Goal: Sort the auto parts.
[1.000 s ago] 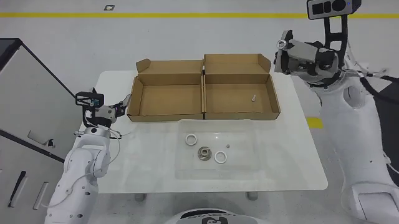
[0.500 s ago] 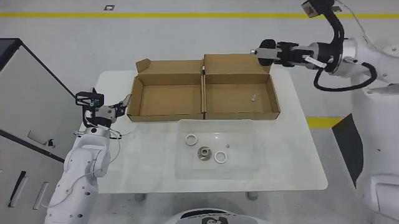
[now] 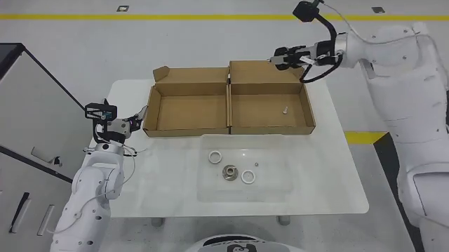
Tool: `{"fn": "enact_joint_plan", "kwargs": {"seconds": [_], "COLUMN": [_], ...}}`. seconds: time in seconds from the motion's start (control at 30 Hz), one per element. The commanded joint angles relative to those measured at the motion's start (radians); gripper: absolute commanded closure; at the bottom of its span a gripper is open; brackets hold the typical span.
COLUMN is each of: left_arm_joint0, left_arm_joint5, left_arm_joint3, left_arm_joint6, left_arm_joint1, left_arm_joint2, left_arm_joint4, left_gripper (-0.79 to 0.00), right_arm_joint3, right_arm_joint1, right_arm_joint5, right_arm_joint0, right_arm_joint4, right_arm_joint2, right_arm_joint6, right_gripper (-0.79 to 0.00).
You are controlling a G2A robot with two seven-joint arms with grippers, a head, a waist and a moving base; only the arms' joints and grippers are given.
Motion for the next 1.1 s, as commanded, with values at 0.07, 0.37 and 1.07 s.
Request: {"fn": "enact_joint_plan", "kwargs": {"seconds": [0.07,0.37,1.07], "left_arm_joint0": [0.0,0.0,0.0], "left_arm_joint5": [0.0,0.0,0.0], "left_arm_joint3": [0.0,0.0,0.0], "left_arm_joint6": [0.0,0.0,0.0], "left_arm_joint1": [0.0,0.0,0.0], "left_arm_joint2": [0.0,0.0,0.0], "left_arm_joint4": [0.0,0.0,0.0], "left_gripper": [-0.785,-0.785,-0.785], "right_arm_joint3": [0.072,0.188,0.262], "right_arm_joint1": [-0.013,-0.04,-0.087], "right_arm_joint5": [-0.009,-0.009,0.206], "right_arm_joint0": [0.049,0.11,0.126], "right_arm_joint4": [-0.096,-0.194,-0.48], "right_arm_joint2": [-0.08,-0.193,-0.372], "right_arm_joint6": [-0.021,-0.05,-0.121], "right_gripper": [0.0,0.0,0.0]}}
